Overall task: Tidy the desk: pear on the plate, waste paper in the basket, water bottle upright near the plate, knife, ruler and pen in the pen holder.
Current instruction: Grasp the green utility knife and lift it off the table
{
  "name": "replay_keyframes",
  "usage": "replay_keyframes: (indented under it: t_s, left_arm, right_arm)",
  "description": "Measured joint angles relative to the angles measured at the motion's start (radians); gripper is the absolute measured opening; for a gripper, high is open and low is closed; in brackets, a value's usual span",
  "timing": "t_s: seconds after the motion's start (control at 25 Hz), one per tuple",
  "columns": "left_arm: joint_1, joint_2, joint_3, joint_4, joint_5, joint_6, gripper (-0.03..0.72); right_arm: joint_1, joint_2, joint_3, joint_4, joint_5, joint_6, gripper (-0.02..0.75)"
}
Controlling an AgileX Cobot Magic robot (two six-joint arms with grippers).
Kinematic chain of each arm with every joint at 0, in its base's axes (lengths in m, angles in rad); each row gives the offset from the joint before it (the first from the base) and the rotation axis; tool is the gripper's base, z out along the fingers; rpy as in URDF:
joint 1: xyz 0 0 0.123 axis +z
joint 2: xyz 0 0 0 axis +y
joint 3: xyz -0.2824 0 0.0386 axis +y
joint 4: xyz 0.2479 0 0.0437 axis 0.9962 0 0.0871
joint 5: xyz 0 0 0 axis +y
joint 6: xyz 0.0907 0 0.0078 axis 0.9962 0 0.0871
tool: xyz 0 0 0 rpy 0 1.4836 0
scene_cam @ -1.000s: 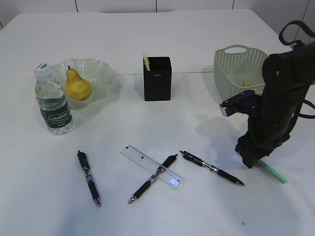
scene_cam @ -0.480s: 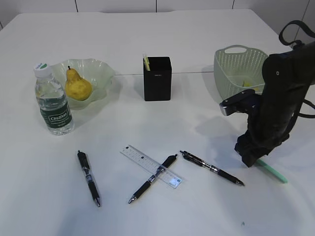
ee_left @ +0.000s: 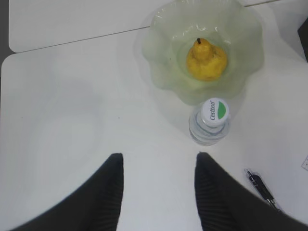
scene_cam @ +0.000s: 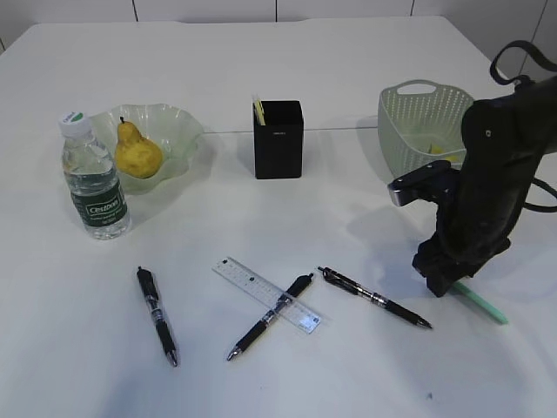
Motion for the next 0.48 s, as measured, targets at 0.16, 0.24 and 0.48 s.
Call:
replay_keyframes:
  t_s: [0.16,0.24,0.48]
  left_arm:
    - [0.000,0.000,0.000,0.000,0.000,0.000,0.340]
    - [0.000,0.000,0.000,0.000,0.000,0.000,0.340]
    - [0.000,0.000,0.000,0.000,0.000,0.000,0.340]
  right_arm:
    - [0.000,0.010,-0.008,0.000,0.009,0.026,0.494]
    - [0.000,0.012,-0.008,0.000,0.011,0.030,0.494]
    - [0.000,0.017,-0.012,0.002,0.024,0.035,0.410]
